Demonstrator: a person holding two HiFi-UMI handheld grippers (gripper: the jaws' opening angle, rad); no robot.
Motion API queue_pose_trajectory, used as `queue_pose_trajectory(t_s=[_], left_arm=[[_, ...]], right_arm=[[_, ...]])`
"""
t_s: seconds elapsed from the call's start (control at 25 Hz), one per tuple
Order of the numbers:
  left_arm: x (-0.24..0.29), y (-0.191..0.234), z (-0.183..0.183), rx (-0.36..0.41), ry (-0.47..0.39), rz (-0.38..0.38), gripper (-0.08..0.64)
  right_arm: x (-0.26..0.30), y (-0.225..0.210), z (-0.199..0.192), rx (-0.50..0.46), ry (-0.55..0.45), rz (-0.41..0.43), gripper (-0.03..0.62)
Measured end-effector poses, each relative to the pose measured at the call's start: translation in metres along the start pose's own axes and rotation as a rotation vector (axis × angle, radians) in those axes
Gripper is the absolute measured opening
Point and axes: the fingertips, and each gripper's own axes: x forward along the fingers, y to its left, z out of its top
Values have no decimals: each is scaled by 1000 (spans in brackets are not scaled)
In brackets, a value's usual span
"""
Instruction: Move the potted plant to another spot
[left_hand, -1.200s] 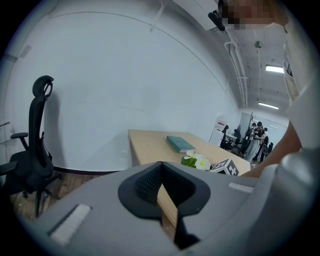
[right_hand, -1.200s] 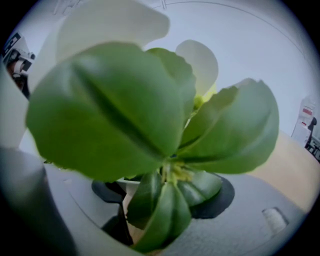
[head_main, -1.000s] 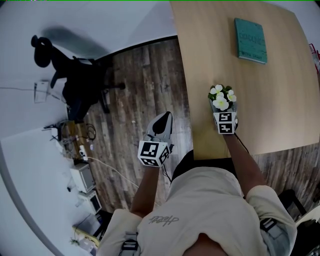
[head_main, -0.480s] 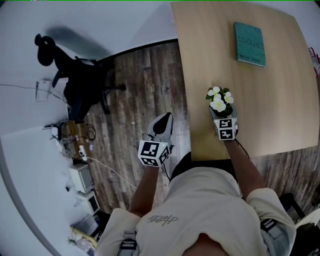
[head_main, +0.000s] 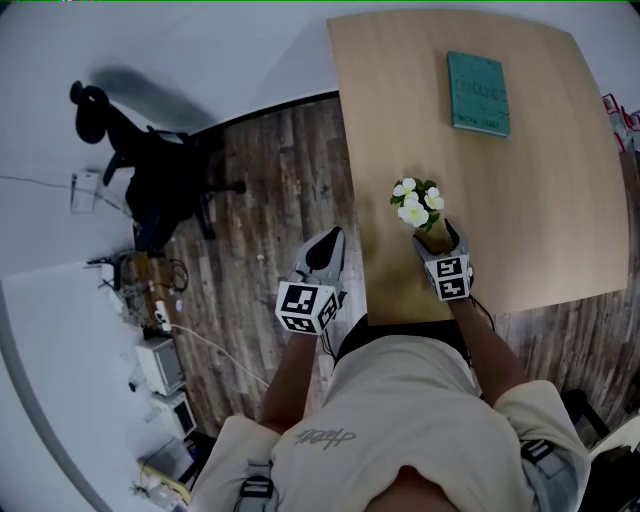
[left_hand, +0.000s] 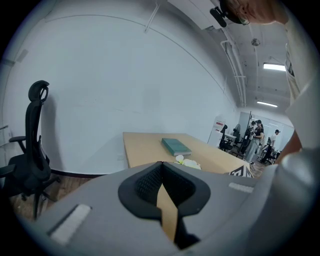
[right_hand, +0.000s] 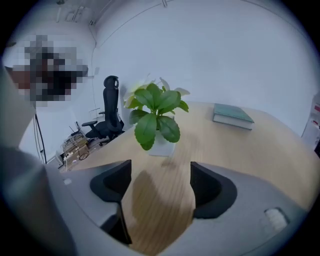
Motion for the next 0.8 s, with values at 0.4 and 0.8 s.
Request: queue_pose_trajectory(t_s=[0.4, 0.8], left_arm=[[9, -41, 16, -1, -44, 30, 15], [11, -84, 37, 7, -104, 77, 15]], right_arm=[[-61, -39, 1, 13, -81, 60, 227], [-115, -86, 20, -39, -161, 83, 16]])
